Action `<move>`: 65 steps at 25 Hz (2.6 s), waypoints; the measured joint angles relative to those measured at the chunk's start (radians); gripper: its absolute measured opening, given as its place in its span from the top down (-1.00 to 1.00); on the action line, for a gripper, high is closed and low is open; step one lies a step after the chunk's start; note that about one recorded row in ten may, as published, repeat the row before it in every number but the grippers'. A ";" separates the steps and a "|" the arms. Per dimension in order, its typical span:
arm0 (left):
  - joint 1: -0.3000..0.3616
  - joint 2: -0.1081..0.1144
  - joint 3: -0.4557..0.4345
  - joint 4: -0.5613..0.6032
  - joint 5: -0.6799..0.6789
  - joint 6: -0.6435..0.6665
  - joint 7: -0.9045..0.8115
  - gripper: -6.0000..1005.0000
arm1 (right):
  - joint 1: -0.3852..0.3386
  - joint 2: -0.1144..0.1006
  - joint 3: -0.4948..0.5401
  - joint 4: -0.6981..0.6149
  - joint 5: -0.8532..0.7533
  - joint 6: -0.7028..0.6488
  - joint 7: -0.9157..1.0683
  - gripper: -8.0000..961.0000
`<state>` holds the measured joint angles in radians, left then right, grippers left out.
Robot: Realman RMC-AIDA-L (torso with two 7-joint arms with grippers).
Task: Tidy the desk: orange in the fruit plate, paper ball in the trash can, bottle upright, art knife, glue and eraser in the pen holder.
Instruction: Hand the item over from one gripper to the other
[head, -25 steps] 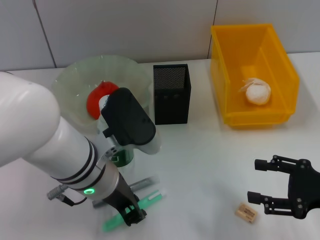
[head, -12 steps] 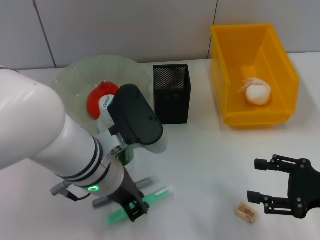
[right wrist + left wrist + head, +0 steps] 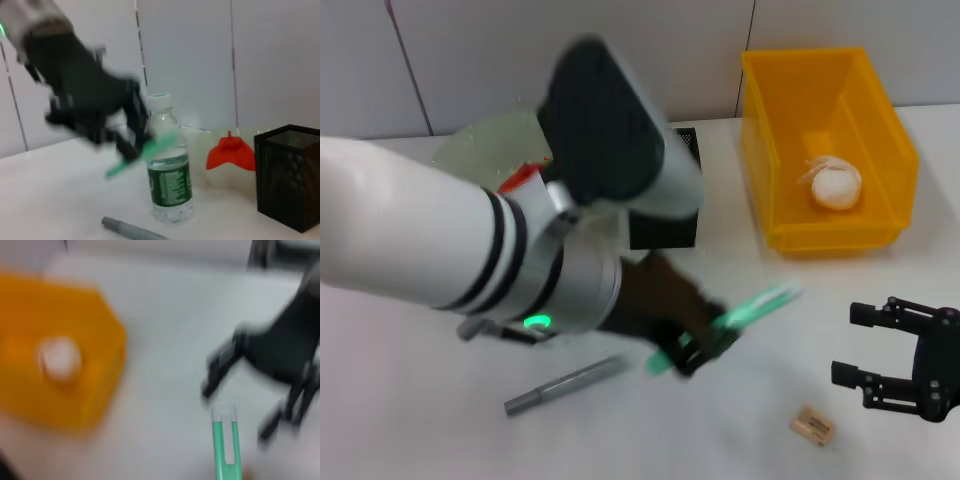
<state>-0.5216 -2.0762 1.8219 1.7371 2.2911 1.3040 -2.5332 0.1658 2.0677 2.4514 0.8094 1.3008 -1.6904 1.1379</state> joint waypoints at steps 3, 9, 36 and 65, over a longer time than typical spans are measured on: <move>0.048 0.000 -0.018 0.058 -0.099 -0.123 0.091 0.61 | 0.002 0.000 0.011 -0.012 0.000 0.000 0.000 -0.62; 0.129 0.001 -0.027 0.006 -0.406 -0.407 0.392 0.61 | 0.007 0.005 0.040 -0.020 0.011 -0.003 0.000 -0.62; 0.305 -0.003 0.460 -0.241 -0.772 -1.157 1.194 0.61 | 0.044 0.017 0.376 -0.742 0.414 -0.413 -0.438 -0.62; 0.299 -0.001 0.531 -0.241 -0.760 -1.231 1.248 0.61 | 0.178 0.012 0.362 -0.818 0.314 -0.193 -0.433 -0.41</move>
<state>-0.2225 -2.0770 2.3532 1.4964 1.5309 0.0729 -1.2855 0.3435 2.0801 2.8134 -0.0083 1.6146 -1.8832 0.7052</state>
